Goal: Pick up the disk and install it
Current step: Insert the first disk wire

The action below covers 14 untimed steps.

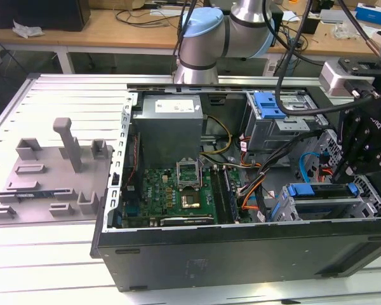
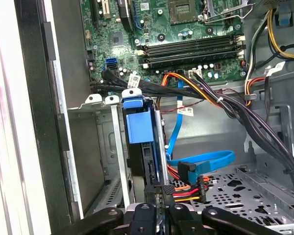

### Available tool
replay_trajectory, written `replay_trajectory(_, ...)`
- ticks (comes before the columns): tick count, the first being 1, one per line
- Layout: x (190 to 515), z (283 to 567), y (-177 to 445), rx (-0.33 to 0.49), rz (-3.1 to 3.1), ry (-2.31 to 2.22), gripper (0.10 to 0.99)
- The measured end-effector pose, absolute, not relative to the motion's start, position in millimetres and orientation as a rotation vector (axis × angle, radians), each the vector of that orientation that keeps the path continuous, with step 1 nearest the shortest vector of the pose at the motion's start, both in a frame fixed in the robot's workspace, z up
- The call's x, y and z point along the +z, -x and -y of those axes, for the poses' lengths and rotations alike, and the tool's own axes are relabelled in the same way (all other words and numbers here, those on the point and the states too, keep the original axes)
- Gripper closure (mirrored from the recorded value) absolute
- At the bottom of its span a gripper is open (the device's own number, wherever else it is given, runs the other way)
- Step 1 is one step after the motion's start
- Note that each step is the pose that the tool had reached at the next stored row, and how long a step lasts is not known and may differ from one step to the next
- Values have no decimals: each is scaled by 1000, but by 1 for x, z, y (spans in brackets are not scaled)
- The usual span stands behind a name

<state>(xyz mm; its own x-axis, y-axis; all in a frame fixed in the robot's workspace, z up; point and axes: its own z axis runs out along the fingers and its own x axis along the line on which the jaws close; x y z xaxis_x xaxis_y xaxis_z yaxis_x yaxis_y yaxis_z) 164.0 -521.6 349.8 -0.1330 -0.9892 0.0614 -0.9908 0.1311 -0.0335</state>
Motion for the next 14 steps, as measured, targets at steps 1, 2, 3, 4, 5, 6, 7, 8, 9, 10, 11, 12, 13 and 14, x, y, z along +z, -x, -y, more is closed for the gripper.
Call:
replay_trajectory(1, 350, 522, -164, 103, 2345, -2051, 918)
replay_trajectory(2, 350, 522, -164, 103, 2346, -2051, 918)
replay_trajectory(3, 350, 522, -164, 103, 2346, -2050, 918)
replay_trajectory(4, 350, 522, -164, 103, 2347, -2049, 918)
replay_trajectory(5, 350, 522, -164, 103, 2348, -2048, 918)
replay_trajectory(6, 350, 522, -164, 103, 2348, -2048, 918)
replay_trajectory(7, 350, 522, -164, 103, 2348, -2048, 918)
replay_trajectory(8, 349, 522, -164, 103, 2348, -2048, 918)
replay_trajectory(9, 349, 522, -164, 103, 2348, -2048, 918)
replay_trajectory(10, 349, 522, -164, 103, 2348, -2048, 918)
replay_trajectory(11, 349, 522, -164, 103, 2348, -2048, 918)
replay_trajectory(12, 349, 522, -164, 103, 2348, -2048, 918)
replay_trajectory(13, 348, 522, -164, 103, 2348, -2048, 918)
replay_trajectory(14, 348, 522, -164, 103, 2348, -2048, 918)
